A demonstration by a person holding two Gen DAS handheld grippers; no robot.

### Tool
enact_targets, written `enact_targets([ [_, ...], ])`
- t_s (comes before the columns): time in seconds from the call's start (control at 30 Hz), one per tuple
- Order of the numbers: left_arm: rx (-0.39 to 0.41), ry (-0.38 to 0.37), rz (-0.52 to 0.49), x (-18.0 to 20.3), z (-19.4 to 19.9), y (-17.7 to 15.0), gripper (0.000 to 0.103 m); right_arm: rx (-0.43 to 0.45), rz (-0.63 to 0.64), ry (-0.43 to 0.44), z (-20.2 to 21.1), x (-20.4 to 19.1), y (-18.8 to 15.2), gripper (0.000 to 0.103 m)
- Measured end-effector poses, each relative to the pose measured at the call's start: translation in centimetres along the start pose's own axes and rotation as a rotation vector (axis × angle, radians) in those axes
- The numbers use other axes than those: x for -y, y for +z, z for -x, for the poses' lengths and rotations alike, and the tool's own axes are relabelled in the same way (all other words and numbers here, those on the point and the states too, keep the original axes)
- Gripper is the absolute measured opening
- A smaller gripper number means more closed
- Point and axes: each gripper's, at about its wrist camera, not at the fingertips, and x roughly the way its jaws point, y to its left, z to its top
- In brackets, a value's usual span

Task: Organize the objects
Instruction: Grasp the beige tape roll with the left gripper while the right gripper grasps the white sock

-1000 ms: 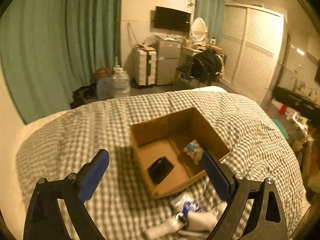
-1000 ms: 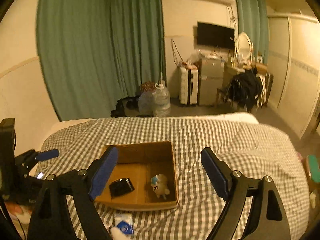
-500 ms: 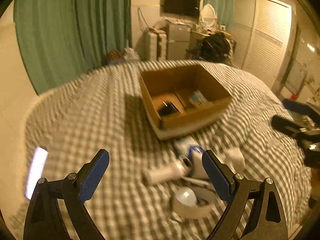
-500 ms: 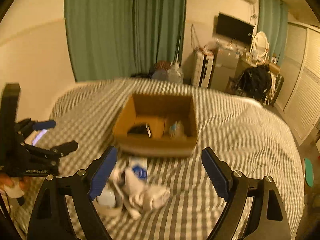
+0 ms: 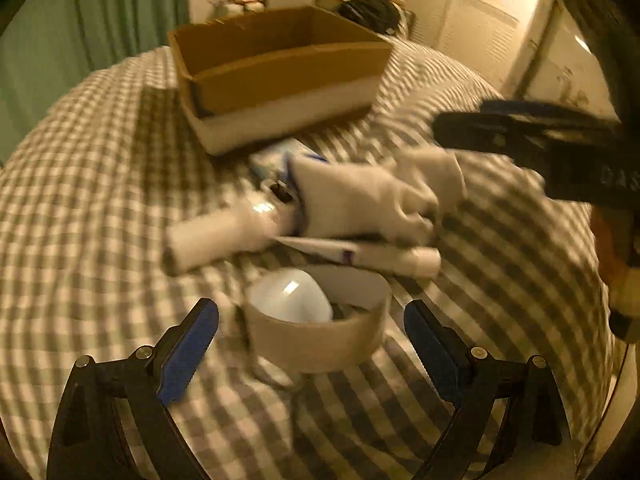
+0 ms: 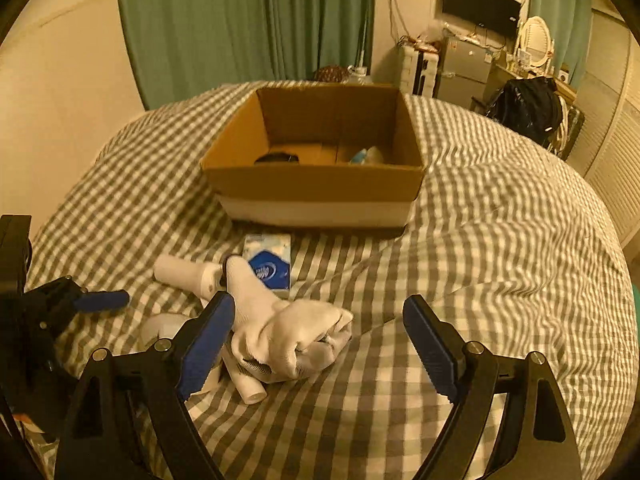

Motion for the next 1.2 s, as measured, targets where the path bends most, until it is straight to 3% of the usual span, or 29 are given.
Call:
enact_targets([
  [0.13,-0.041,-0.005,0.005,-0.1,-1.7,0.1,0.096,-0.041,0.013,0.007,-1.8,-0.5,-0.4,0.086],
  [0.3,-0.056,-0.068,0.072,-1.5,-2.8,0.2,0.096,-0.101,0.037,0.045,-3.9,-1.5,-1.0,0.086],
  [0.43,-0.043,-0.100,0.063,-1.4,-2.3,0.1,0.086,-0.161,0.024,0.087,-5.5,-1.8,-1.5,0.086],
  [0.5,-0.038,-0.091,0.045,-1.1,-2.1,0.0,0.086,-0.177,0.031,0.081,-5.9,-2.0,-1.6,0.086],
  [0.6,-0.038,-0.092,0.048,-1.2,-1.9,0.2,0.085,-0.193,0.044,0.048,-6.3,-2.3,-1.6,0.071],
  [0.73,-0.025,-0.092,0.062,-1.5,-1.0,0.2,0.085,-0.171,0.073,-0.004,-6.0,-2.8,-1.9,0.055],
  [0.83,-0.004,-0.086,0.070,-1.7,0.1,0.2,0.085,-0.159,0.074,-0.013,-5.6,-2.7,-1.9,0.050],
  [1.2,0.083,-0.080,0.058,-1.8,5.2,0.5,0.085,-0.050,0.058,-0.078,0.1,-2.8,0.3,0.047],
])
